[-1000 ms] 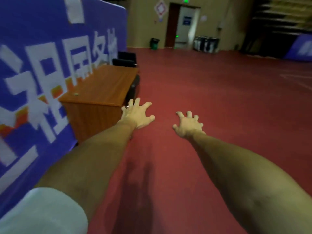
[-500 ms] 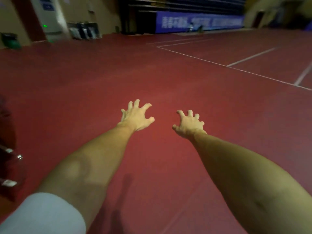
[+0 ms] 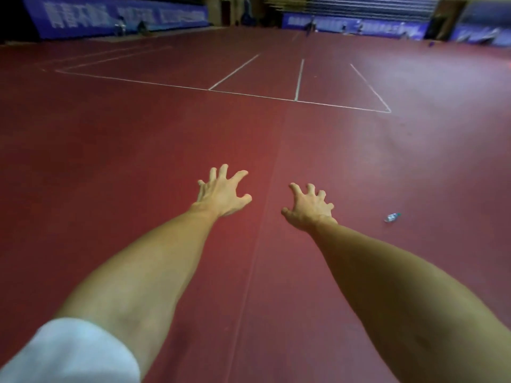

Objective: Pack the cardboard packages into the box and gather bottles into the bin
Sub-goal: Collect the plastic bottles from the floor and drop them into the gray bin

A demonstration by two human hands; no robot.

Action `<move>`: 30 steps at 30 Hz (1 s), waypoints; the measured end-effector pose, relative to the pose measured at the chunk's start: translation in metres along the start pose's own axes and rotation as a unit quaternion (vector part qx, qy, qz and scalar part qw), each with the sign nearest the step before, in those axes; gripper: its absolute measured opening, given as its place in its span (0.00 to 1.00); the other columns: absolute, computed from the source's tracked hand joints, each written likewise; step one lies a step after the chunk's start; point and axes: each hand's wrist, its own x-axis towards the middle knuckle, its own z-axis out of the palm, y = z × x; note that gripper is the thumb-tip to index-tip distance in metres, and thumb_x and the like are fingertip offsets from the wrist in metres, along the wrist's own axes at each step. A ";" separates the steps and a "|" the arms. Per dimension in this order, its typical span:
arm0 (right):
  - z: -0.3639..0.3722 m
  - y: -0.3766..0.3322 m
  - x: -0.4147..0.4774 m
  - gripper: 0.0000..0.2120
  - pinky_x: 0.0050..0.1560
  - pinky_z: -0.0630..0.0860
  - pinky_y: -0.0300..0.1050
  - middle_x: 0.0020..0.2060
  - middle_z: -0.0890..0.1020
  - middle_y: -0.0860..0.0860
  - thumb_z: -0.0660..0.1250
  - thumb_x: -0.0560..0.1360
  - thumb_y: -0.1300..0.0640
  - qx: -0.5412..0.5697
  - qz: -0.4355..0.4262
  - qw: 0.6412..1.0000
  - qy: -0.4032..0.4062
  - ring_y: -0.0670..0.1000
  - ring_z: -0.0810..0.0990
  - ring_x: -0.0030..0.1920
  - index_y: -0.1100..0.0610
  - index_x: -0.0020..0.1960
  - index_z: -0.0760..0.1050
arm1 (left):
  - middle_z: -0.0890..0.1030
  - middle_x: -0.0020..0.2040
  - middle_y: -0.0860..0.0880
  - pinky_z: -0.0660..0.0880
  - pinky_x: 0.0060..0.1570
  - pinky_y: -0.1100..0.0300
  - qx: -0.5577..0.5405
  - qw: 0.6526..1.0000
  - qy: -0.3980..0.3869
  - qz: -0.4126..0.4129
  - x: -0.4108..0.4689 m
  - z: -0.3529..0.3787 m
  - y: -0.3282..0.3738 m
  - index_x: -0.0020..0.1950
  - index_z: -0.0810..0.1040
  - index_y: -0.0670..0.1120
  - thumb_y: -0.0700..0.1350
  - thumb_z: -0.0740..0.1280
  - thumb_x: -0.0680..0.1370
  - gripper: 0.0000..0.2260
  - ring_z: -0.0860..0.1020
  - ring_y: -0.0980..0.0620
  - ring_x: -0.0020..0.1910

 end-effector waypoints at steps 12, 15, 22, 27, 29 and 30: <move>0.007 0.195 0.164 0.32 0.63 0.67 0.65 0.75 0.58 0.57 0.61 0.79 0.41 0.011 0.164 0.986 -0.003 0.64 0.61 0.71 0.44 0.78 0.52 | 0.53 0.80 0.43 0.57 0.71 0.35 0.006 0.985 -0.070 0.156 0.225 0.083 0.186 0.78 0.59 0.60 0.60 0.61 0.78 0.29 0.52 0.41 0.78; 0.008 0.259 0.217 0.31 0.62 0.68 0.64 0.74 0.59 0.57 0.61 0.79 0.42 0.016 0.186 0.982 0.001 0.64 0.61 0.70 0.44 0.78 0.52 | 0.52 0.80 0.43 0.58 0.71 0.36 0.014 0.980 -0.077 0.181 0.285 0.109 0.248 0.78 0.59 0.61 0.61 0.61 0.78 0.29 0.52 0.41 0.78; -0.029 0.412 0.323 0.31 0.61 0.68 0.64 0.73 0.59 0.57 0.61 0.78 0.42 0.000 0.227 0.974 0.007 0.64 0.63 0.68 0.44 0.77 0.53 | 0.52 0.80 0.43 0.58 0.71 0.35 -0.007 0.973 -0.086 0.212 0.412 0.149 0.396 0.78 0.59 0.60 0.60 0.62 0.78 0.29 0.51 0.41 0.78; -0.050 0.495 0.388 0.32 0.61 0.68 0.64 0.74 0.59 0.57 0.61 0.78 0.43 0.001 0.239 0.971 0.003 0.64 0.63 0.68 0.44 0.78 0.52 | 0.52 0.80 0.43 0.57 0.71 0.36 -0.003 0.967 -0.097 0.238 0.490 0.167 0.485 0.78 0.59 0.60 0.60 0.62 0.78 0.29 0.50 0.41 0.78; -0.054 0.528 0.415 0.32 0.62 0.68 0.64 0.74 0.59 0.57 0.61 0.78 0.44 0.004 0.250 0.968 0.003 0.63 0.63 0.69 0.44 0.78 0.52 | 0.52 0.80 0.43 0.57 0.70 0.35 0.004 0.963 -0.093 0.254 0.523 0.178 0.519 0.78 0.59 0.60 0.60 0.62 0.78 0.29 0.51 0.40 0.78; -0.053 0.545 0.428 0.32 0.63 0.68 0.64 0.74 0.58 0.57 0.61 0.78 0.44 0.005 0.256 0.967 0.001 0.63 0.62 0.69 0.44 0.78 0.52 | 0.52 0.80 0.43 0.58 0.70 0.35 0.006 0.961 -0.094 0.261 0.539 0.184 0.535 0.78 0.59 0.60 0.60 0.62 0.78 0.29 0.51 0.40 0.78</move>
